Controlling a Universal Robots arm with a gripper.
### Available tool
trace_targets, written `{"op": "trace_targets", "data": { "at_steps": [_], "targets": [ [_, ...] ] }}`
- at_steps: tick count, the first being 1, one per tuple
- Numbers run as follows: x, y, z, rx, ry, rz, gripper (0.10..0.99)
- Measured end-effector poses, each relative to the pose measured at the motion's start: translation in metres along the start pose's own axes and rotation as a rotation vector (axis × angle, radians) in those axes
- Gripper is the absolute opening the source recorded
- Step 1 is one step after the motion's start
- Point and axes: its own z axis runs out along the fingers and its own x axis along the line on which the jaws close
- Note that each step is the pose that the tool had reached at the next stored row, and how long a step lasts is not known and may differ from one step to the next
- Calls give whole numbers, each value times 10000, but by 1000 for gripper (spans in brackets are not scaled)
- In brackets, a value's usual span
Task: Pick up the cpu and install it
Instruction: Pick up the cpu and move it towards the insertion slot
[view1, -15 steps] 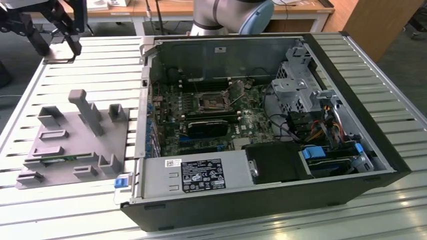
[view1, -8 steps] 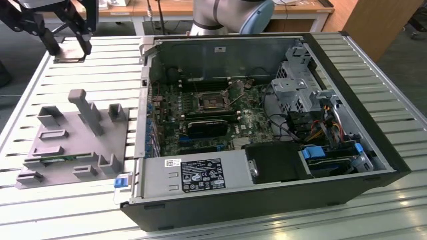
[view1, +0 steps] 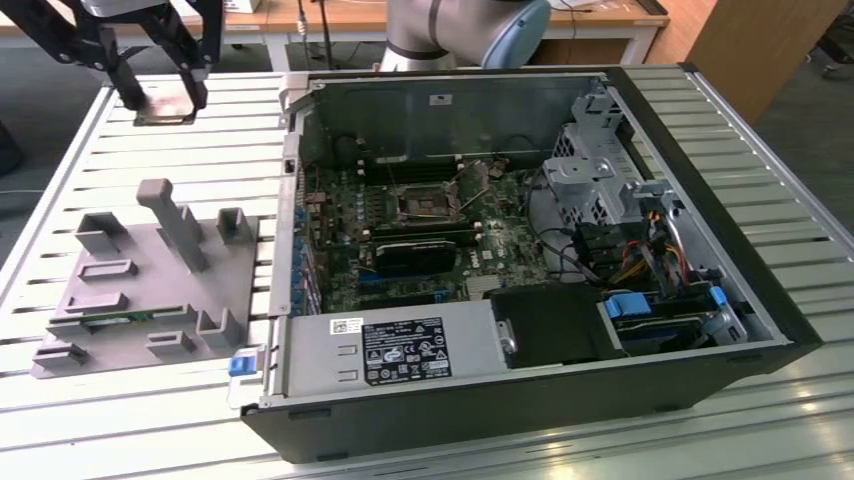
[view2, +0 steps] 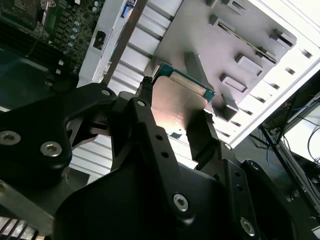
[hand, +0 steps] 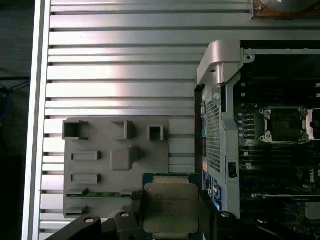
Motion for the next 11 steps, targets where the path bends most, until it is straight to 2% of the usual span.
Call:
{"op": "trace_targets", "data": {
  "at_steps": [11],
  "targets": [
    [-266, 5, -6, 0, 21, 0, 525]
  ]
}}
